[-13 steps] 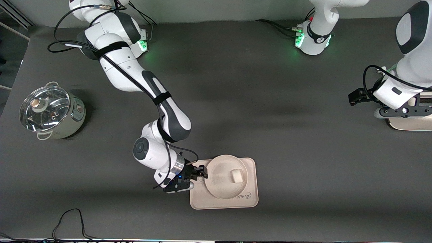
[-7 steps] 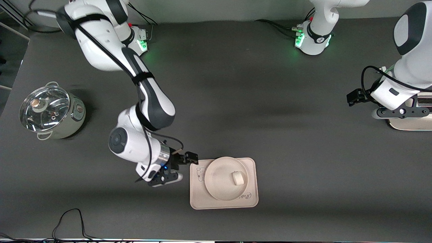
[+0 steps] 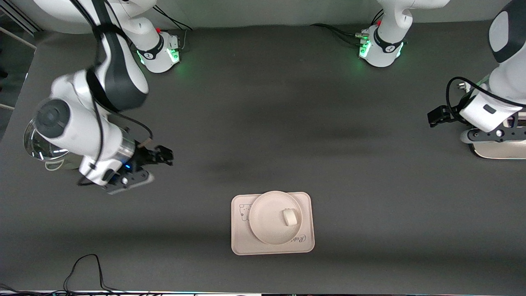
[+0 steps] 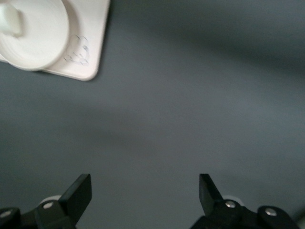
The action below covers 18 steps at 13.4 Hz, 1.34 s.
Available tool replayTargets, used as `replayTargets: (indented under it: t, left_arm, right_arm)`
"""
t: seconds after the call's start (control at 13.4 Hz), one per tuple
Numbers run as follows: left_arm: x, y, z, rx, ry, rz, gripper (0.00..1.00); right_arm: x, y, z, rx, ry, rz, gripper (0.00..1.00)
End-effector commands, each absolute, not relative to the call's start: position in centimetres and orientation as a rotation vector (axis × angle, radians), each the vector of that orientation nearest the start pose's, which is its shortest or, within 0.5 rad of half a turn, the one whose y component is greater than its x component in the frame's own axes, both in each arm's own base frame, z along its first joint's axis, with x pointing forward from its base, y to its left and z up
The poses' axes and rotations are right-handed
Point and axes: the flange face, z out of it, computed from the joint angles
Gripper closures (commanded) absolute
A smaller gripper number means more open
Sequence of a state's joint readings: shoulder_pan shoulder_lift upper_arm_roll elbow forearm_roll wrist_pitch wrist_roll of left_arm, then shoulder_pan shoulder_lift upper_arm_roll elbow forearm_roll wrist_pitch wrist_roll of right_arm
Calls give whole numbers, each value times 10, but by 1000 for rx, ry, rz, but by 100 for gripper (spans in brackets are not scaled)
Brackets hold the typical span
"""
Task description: Place bun in plate and plate on tray
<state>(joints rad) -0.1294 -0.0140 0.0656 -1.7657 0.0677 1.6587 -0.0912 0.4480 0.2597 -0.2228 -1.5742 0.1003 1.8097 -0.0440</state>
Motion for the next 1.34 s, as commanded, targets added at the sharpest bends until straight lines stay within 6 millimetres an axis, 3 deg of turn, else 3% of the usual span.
replayTargets:
  t: [0.0, 0.15, 0.52, 0.97, 1.27]
  left_arm:
    - [548, -21, 570, -3064, -59, 124, 0]
    - [548, -25, 576, -3063, -50, 128, 0]
    - [550, -26, 579, -3077, -54, 125, 0]
    - [547, -14, 580, -3075, -87, 169, 0]
    - [546, -24, 580, -3072, -71, 186, 0]
  right_arm:
    - [578, 130, 552, -3107, -346, 21, 0]
    - [570, 120, 578, -3144, -362, -48, 0]
    - [582, 134, 556, -3138, -366, -54, 0]
    - [563, 122, 580, -3096, -330, -20, 0]
    - [556, 112, 557, -3090, -301, 72, 0]
